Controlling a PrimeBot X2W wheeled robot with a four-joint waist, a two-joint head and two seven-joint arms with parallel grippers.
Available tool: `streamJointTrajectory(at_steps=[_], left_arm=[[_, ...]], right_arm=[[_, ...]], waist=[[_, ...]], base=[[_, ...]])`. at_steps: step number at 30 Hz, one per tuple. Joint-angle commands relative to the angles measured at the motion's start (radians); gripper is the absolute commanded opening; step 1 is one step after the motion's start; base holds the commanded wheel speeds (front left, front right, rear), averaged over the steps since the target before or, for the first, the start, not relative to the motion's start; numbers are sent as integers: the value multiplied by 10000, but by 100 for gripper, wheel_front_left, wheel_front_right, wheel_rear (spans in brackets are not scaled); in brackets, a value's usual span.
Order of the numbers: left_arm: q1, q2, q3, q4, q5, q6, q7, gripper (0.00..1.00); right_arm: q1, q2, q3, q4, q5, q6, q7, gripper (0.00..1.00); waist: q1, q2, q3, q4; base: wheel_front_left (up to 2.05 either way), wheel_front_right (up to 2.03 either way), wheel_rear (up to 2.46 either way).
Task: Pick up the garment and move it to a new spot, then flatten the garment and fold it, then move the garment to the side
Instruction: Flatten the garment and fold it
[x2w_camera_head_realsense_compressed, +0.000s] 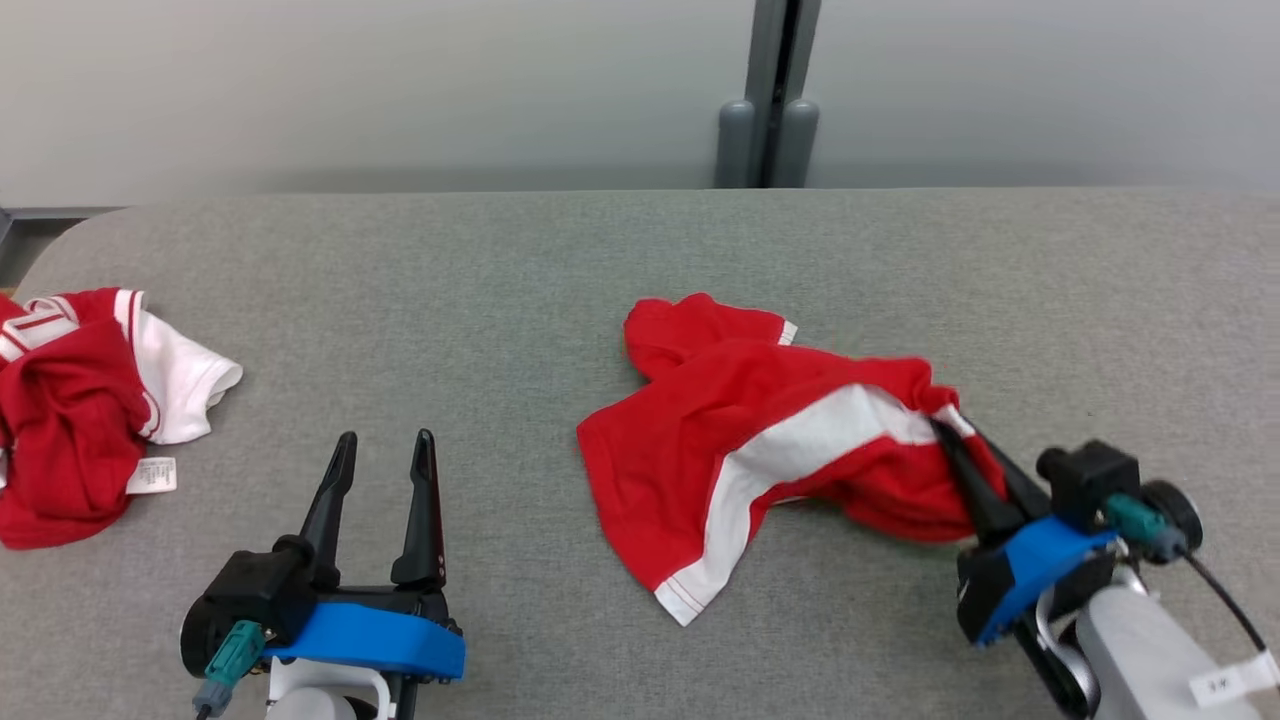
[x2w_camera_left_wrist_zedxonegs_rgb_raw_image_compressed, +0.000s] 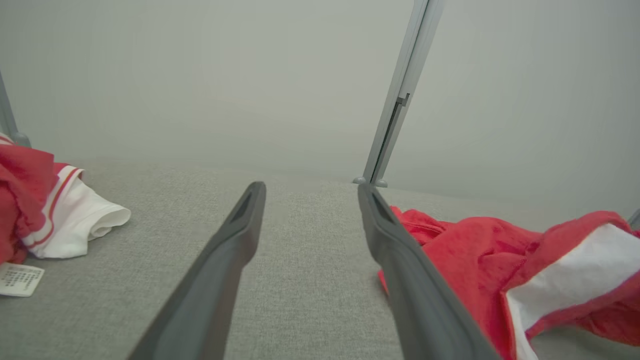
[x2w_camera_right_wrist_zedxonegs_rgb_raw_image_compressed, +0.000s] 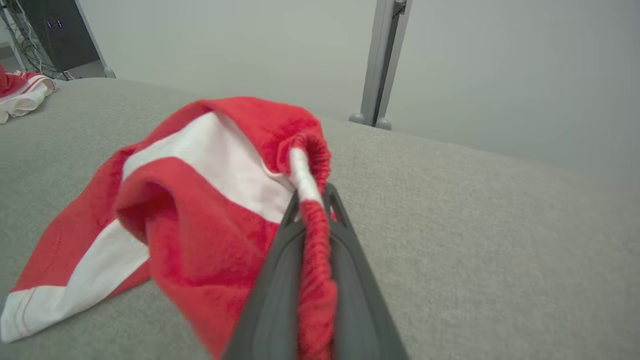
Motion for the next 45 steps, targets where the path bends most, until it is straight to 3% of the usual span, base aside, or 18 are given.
streamJointTrajectory(at_steps=[1, 10, 11, 12, 13, 22, 26, 35, 45], left_arm=[[34, -6, 44, -18, 50, -16, -28, 100], [1, -7, -71, 38, 78, -17, -27, 100], [11, -7, -69, 38, 89, -17, -28, 100], [15, -9, -52, 41, 91, -17, -27, 100], [12, -9, -54, 44, 108, -17, -27, 100], [-229, -8, -118, 76, 187, -17, -27, 100], [-244, -9, -72, 64, 224, -17, -28, 100], [-385, -9, -183, 64, 158, -17, -27, 100], [-511, -8, -362, 73, -31, -17, -27, 100]], right_arm=[[810, 3, -163, -613, -59, 1, -29, 0], [3834, 167, -698, -2514, -1, 0, -24, 0], [4030, 162, -736, -2594, 46, 1, -22, 9], [4169, 189, -691, -2687, 94, 1, -16, 93], [4234, 189, -741, -2786, 126, 1, -19, 100], [3785, 52, -1302, -4463, 290, 1, -29, 100], [3168, -213, -1433, -4631, 315, 1, -18, 100], [1260, -892, -810, -3403, 523, 1, 1931, 100], [829, -1263, 201, -1496, 1169, 1, 3494, 100]], waist=[[0, 0, -131, -270], [0, 0, -125, -723], [0, 0, -121, -757], [0, 0, -111, -800], [0, 0, -107, -832], [0, 0, -51, -853], [0, 0, -13, -710], [0, 0, 169, -269], [0, 0, 326, 154]], base=[[0, 0, 0], [0, 0, 0], [0, 0, 0], [0, 0, 0], [0, 0, 0], [0, 0, 0], [0, 0, 0], [0, 0, 0], [0, 0, 0]])
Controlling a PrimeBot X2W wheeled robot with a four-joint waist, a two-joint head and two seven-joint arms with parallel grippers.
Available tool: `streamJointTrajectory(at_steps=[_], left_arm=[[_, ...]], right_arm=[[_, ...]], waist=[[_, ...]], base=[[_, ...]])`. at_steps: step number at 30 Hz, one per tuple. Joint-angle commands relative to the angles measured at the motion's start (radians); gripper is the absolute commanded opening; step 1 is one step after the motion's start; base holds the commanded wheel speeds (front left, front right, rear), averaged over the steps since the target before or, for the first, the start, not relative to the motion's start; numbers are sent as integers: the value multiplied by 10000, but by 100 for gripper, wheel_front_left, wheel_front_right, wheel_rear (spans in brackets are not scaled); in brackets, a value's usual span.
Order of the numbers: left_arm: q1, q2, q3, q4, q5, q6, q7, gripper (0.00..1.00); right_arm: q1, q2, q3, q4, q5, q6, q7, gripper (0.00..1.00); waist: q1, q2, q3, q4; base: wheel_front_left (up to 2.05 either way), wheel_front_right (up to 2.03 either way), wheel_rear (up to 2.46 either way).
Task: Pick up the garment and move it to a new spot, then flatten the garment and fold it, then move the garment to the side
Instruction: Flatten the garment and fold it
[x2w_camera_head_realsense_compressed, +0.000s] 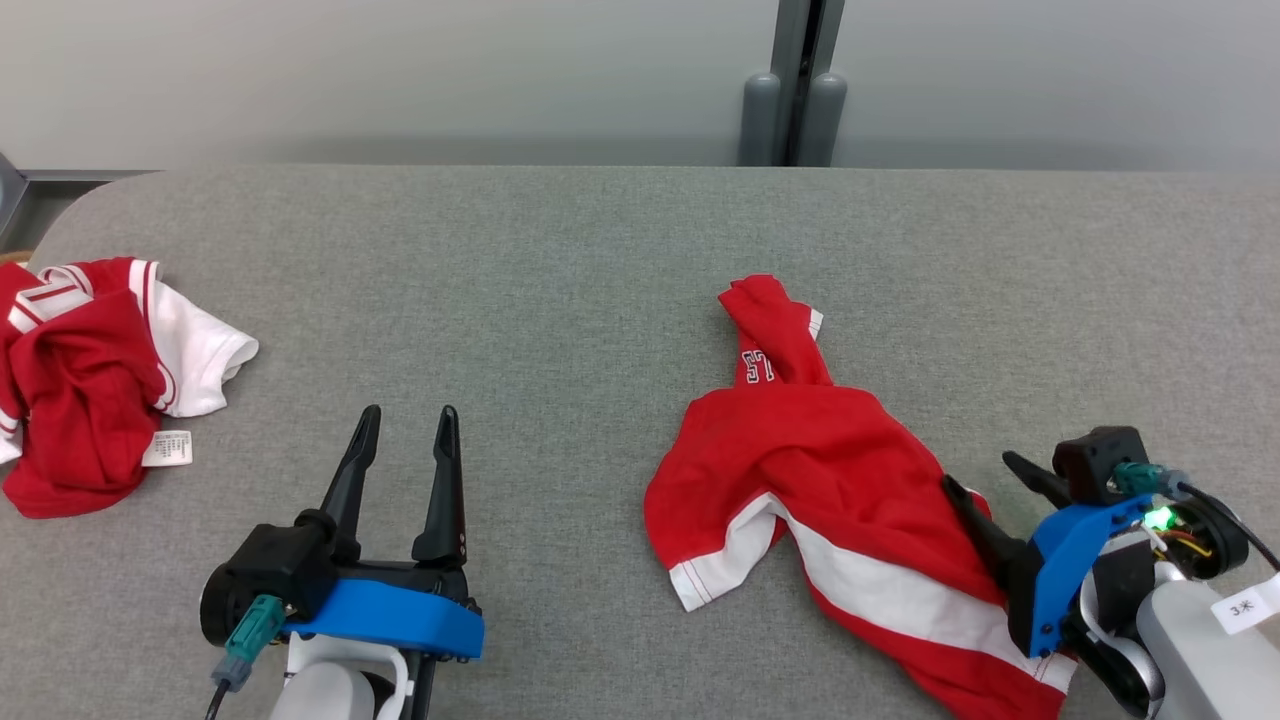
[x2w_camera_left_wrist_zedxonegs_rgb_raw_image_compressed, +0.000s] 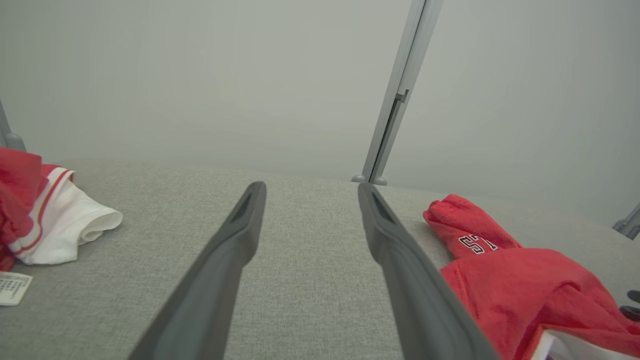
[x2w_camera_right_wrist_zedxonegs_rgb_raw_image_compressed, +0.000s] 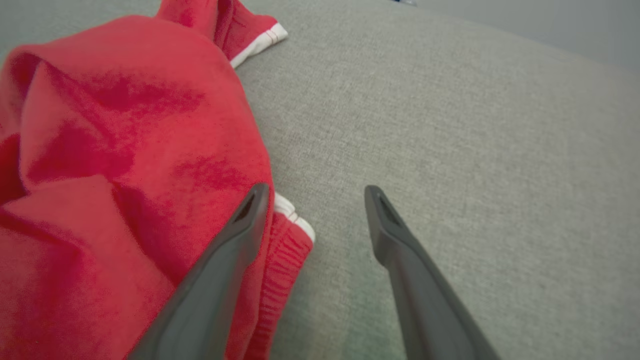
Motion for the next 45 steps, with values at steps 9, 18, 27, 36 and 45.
streamJointTrajectory(at_steps=[9, 18, 27, 36, 45], left_arm=[[-30, -6, -36, 12, -103, -17, -25, 100], [-126, -4, -84, 24, -107, -17, -25, 100], [-193, -7, -139, 65, -94, -17, -25, 100], [-41, -7, 34, -19, 55, -17, -25, 100], [74, -4, 341, -207, 349, -17, -25, 100]], right_arm=[[-30, -123, 1452, 1097, 670, 3, 867, 48], [-1719, -380, 659, 1480, 773, 0, -501, 0], [-3373, 407, -450, 4060, 35, 0, -1722, 100], [-3888, 808, -958, 4891, -236, 0, -3397, 100], [-2068, 1266, -2564, 1106, -781, 1, -3483, 100]], waist=[[0, 0, 34, 231], [0, 0, 46, 325], [0, 0, 64, 471], [0, 0, -21, 42], [0, 0, -88, -601]], base=[[0, 0, 0], [0, 0, 0], [0, 0, 0], [0, 0, 0], [0, 0, 0]])
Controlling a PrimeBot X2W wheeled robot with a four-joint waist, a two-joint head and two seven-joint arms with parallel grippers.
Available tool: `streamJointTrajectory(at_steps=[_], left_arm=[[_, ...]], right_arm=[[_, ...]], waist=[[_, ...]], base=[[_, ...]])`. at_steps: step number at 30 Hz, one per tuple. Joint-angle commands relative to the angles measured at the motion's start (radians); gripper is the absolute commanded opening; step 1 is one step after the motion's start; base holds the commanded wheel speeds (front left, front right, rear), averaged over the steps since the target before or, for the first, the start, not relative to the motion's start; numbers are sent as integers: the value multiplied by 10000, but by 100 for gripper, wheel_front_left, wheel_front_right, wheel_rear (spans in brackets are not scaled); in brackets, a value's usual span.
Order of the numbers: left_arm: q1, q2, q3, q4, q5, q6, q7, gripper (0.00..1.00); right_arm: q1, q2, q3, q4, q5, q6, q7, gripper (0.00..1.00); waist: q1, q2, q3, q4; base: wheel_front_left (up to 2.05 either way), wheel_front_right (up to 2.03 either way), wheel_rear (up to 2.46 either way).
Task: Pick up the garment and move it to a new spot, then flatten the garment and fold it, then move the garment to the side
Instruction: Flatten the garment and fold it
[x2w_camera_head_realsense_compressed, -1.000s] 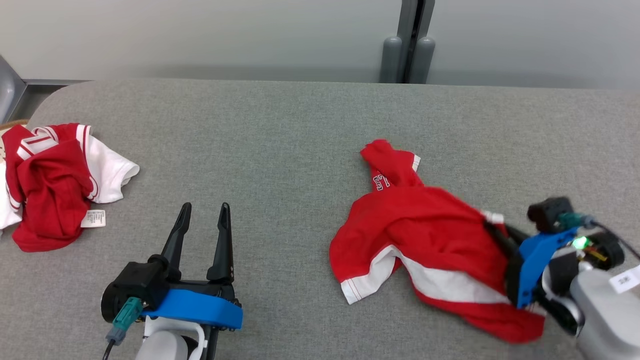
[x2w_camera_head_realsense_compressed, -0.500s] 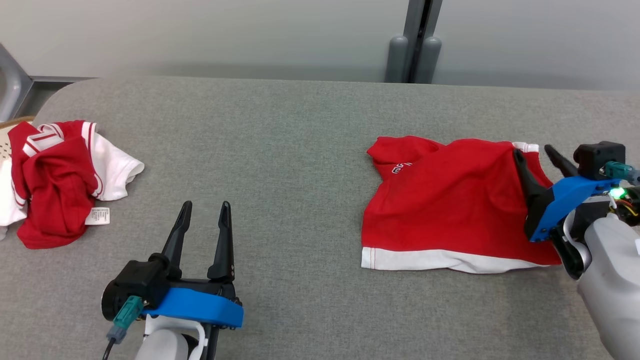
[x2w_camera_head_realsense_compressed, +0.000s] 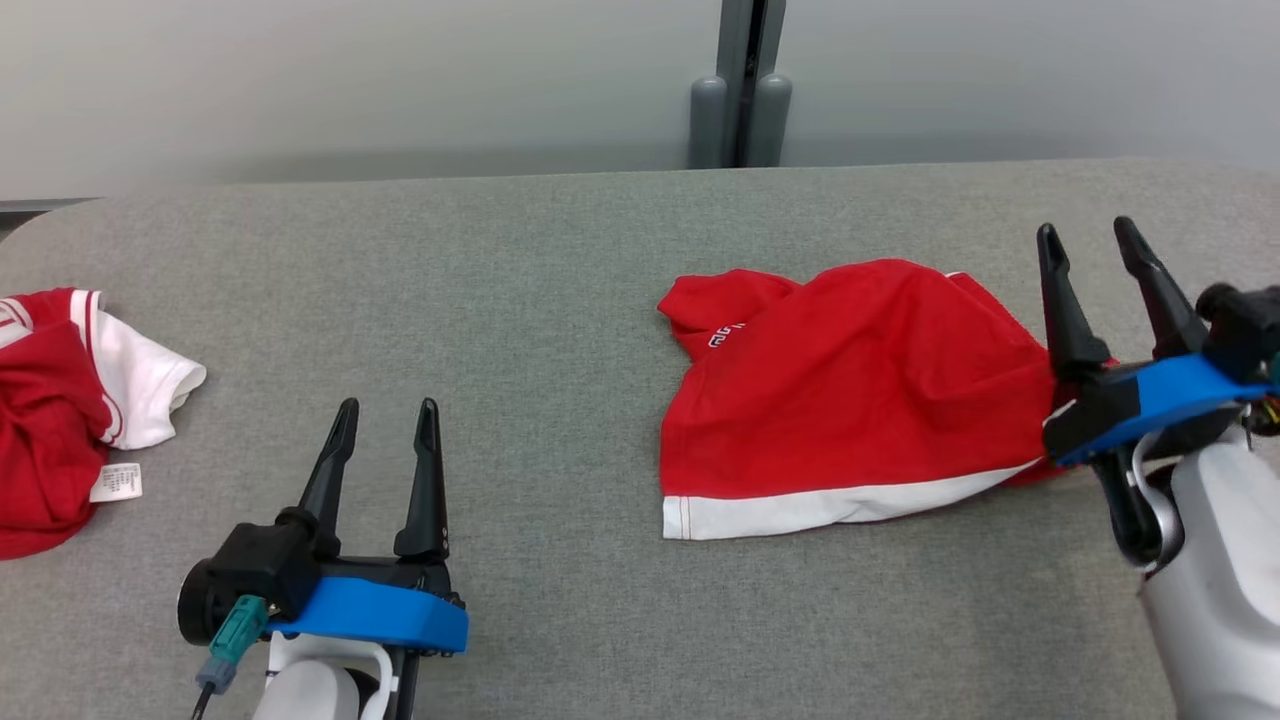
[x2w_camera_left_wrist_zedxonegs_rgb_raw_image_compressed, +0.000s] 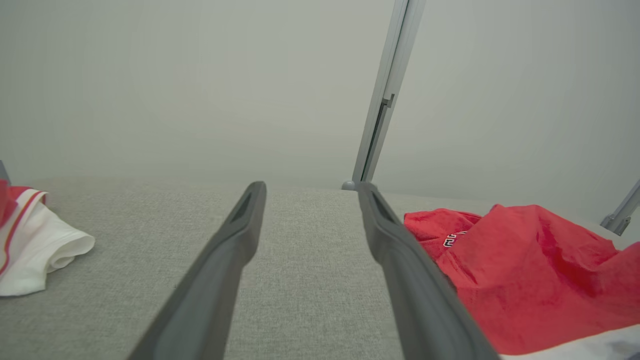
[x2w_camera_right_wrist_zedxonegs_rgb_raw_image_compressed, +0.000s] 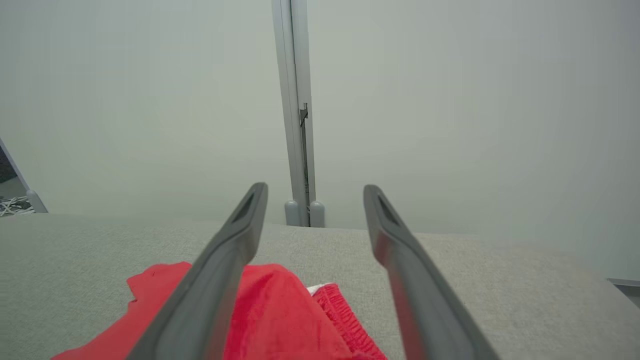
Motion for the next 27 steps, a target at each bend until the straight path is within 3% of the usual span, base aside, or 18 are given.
streamJointTrajectory(at_steps=[1, 6, 14, 19, 27], left_arm=[[87, -6, 44, -45, 87, -17, -27, 100], [126, 5, 105, -58, 169, -17, -25, 100], [48, 68, 53, 6, 237, -17, -25, 100], [-6, 108, -58, 38, 264, -17, -25, 100], [-499, 202, -1486, 613, 145, -18, -26, 100]], right_arm=[[641, 245, -361, -843, -220, 1, -30, 100], [2299, 954, -948, -2617, -826, 1, -34, 100], [4097, 1938, -1497, -4149, -1740, 1, -35, 100], [4557, 2202, -1664, -4412, -1900, 1, -34, 100], [4355, 2324, -1525, -4318, -1962, 1, -35, 100]], waist=[[-1, 0, -65, -147], [-1, 0, -92, -368], [-1, 0, -84, -505], [-1, 0, -96, -613], [-1, 0, -46, -839]], base=[[0, 0, 0], [0, 0, 0], [0, 0, 0], [0, 0, 0], [0, 0, 0]])
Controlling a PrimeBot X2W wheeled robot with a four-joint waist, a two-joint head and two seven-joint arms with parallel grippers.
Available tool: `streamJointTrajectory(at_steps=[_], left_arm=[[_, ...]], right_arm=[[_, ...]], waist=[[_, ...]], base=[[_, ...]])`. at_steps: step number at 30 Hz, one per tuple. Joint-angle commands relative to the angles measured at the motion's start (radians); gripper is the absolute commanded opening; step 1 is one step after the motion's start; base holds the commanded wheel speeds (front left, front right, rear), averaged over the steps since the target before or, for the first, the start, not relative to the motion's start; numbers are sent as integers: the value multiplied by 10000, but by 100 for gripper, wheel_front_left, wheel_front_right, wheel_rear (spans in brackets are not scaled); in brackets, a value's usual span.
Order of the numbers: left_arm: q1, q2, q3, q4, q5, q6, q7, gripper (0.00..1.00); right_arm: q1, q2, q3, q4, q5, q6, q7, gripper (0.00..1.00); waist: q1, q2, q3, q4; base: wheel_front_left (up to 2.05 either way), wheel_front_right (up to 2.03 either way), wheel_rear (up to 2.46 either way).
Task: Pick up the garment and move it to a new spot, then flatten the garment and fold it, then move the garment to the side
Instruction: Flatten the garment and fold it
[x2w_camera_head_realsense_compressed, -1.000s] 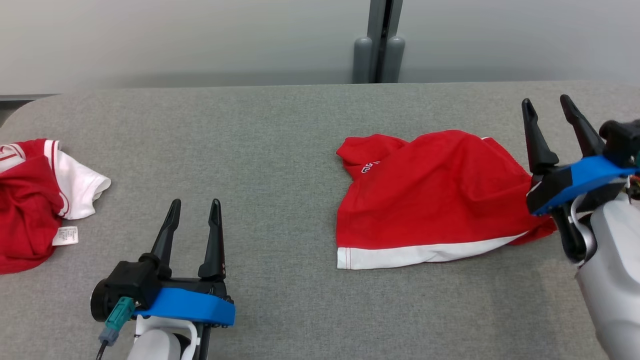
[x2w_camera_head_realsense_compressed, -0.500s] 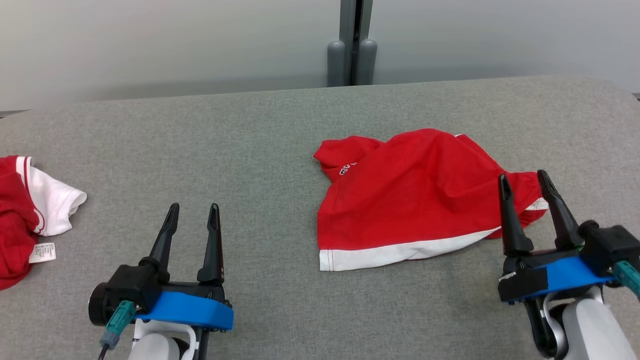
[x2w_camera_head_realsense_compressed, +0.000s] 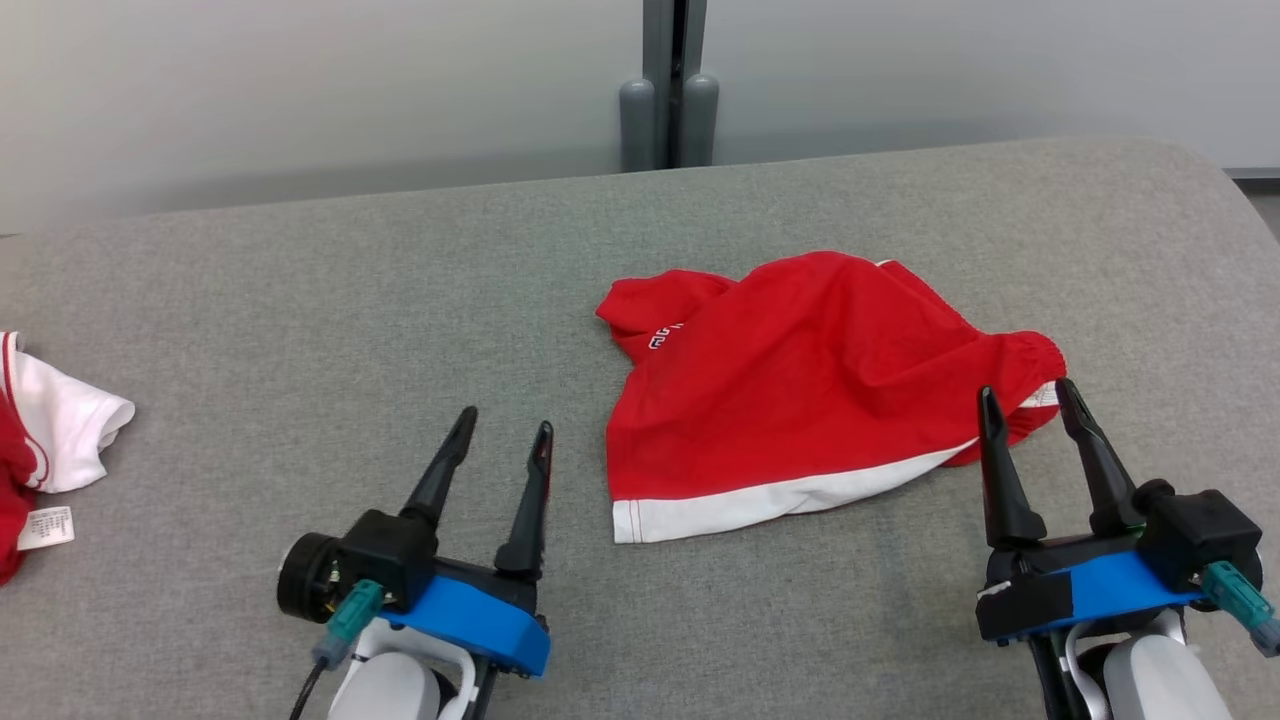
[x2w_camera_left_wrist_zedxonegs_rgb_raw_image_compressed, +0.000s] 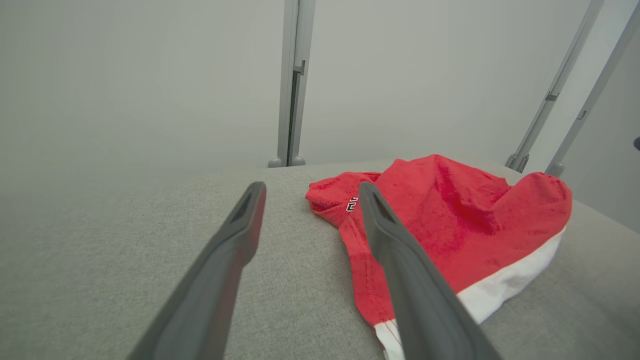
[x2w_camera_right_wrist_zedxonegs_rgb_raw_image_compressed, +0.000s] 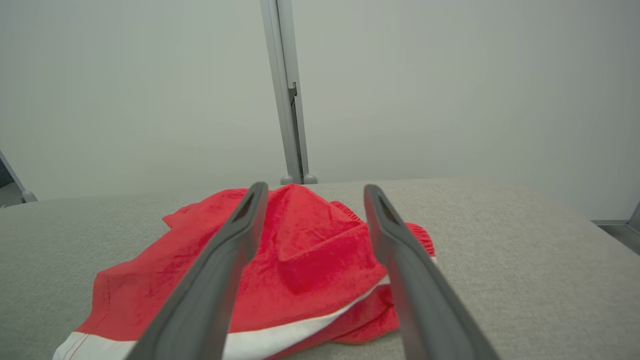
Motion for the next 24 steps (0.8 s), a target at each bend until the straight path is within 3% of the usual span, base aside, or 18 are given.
streamJointTrajectory(at_steps=[1, 5, 12, 24], left_arm=[[-244, 114, -235, 176, -55, -18, -27, 100], [-716, 284, -1393, 1366, -377, -16, -28, 100], [-1195, 488, -2459, 3192, -994, -15, -28, 100], [-1837, 474, -3679, 4135, -1907, -15, -27, 100]], right_arm=[[-105, 45, 59, 32, -22, 1, -33, 100], [-216, 55, 174, 96, -13, 1, -34, 100], [-303, 79, 185, 176, 63, 1, -33, 100], [-360, 96, 170, 203, 122, 1, -33, 100]], waist=[[0, 0, 27, -54], [0, 0, 189, -347], [0, 0, 411, -802], [0, 0, 677, -1275]], base=[[0, 0, 0], [0, 0, 0], [0, 0, 0], [0, 0, 0]])
